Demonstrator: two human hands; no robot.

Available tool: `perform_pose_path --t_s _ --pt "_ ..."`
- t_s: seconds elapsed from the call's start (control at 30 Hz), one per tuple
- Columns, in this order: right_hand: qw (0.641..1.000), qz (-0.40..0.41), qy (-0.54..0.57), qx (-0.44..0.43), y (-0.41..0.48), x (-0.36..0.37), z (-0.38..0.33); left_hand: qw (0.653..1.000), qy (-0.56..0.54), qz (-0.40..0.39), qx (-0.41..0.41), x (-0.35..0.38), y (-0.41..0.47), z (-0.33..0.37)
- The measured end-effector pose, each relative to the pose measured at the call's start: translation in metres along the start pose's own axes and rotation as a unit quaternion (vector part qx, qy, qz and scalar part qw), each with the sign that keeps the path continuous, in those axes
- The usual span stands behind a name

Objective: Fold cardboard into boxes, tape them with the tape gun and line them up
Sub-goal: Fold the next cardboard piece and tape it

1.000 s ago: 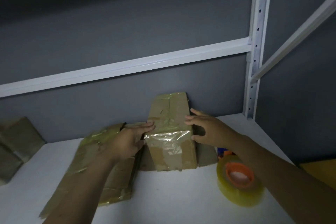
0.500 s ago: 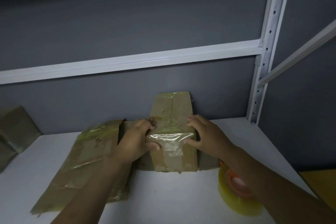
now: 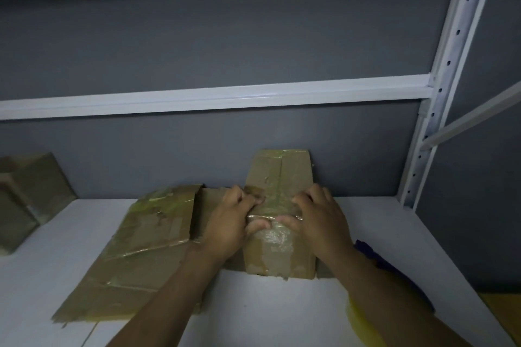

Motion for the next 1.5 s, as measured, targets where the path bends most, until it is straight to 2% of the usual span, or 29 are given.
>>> perform_pose_path --t_s 0.07,0.13,0.27,0.37,0.5,0.57,0.63,0.7,0.83,0.9,0.93,0.97,1.03,1.07,1.13,1.2,1.33,1.43,1.5 --pt "0.999 -0.005 -0.012 -0.049 -0.002 -0.004 0.001 1.000 -0.012 -0.016 0.019 -0.003 0.000 -0.002" --pt "0.994 -0.055 -0.007 -0.097 -0.004 -0.008 0.008 0.998 -0.039 -0.039 0.036 -0.010 0.001 -0.007" --pt "0.978 -0.173 0.088 -0.075 -0.007 -0.024 0.035 0.989 -0.131 -0.056 0.037 -0.019 -0.002 -0.017" --pt "0.987 -0.138 0.069 -0.055 -0.006 -0.028 0.028 0.986 -0.165 -0.032 0.012 -0.016 -0.005 -0.015" --pt "0.997 -0.059 -0.044 -0.004 -0.002 -0.014 -0.013 0.992 -0.121 0.012 -0.035 -0.005 -0.005 -0.007" --pt "0.998 -0.052 -0.034 -0.030 -0.002 -0.014 -0.014 0.991 -0.126 0.022 -0.028 -0.004 -0.007 -0.009" --pt "0.994 -0.085 0.035 -0.064 -0.001 -0.017 0.003 0.989 -0.148 0.003 -0.015 -0.008 -0.009 -0.011" --pt "0.978 -0.168 0.109 -0.061 -0.001 -0.023 0.028 0.987 -0.160 -0.030 0.002 -0.011 -0.010 -0.008" --pt "0.959 -0.243 0.139 -0.042 0.002 -0.040 0.064 0.985 -0.155 -0.080 0.020 -0.017 -0.006 0.017" --pt "0.956 -0.255 0.129 -0.059 0.003 -0.046 0.075 0.978 -0.194 -0.076 -0.026 -0.021 0.004 0.028" --pt "0.956 -0.260 0.121 -0.063 0.003 -0.049 0.079 0.982 -0.177 -0.058 -0.038 -0.022 0.012 0.030" --pt "0.956 -0.263 0.117 -0.063 0.003 -0.053 0.082 0.991 -0.124 -0.047 -0.034 -0.022 0.021 0.027" --pt "0.956 -0.261 0.122 -0.060 0.002 -0.057 0.083 0.996 -0.017 -0.086 -0.029 -0.013 0.041 0.009" --pt "0.955 -0.264 0.125 -0.056 0.000 -0.057 0.083 0.991 0.001 -0.117 -0.063 -0.008 0.049 -0.004" --pt "0.953 -0.269 0.137 -0.038 -0.003 -0.057 0.081 0.973 -0.015 -0.165 -0.162 0.003 0.062 -0.028" --pt "0.954 -0.262 0.147 -0.001 -0.007 -0.056 0.079 0.956 -0.059 -0.188 -0.219 0.012 0.071 -0.043" --pt "0.966 -0.237 0.072 0.075 -0.021 -0.059 0.062 0.957 -0.096 -0.132 -0.241 0.018 0.071 -0.049" --pt "0.952 -0.256 0.091 0.143 -0.039 -0.058 0.037 0.950 -0.153 -0.099 -0.254 0.018 0.063 -0.054" --pt "0.953 -0.232 0.112 0.162 -0.045 -0.054 0.028 0.948 -0.148 -0.106 -0.262 0.015 0.063 -0.061"
Point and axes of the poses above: each hand's wrist, its own y-axis towards the middle knuckle, its own x-axis out of the palm, z = x × y, the point moved 2 cm from there along y, towards the middle knuckle, and after that the axes turned 10 degrees about x, right-handed, at the moved point
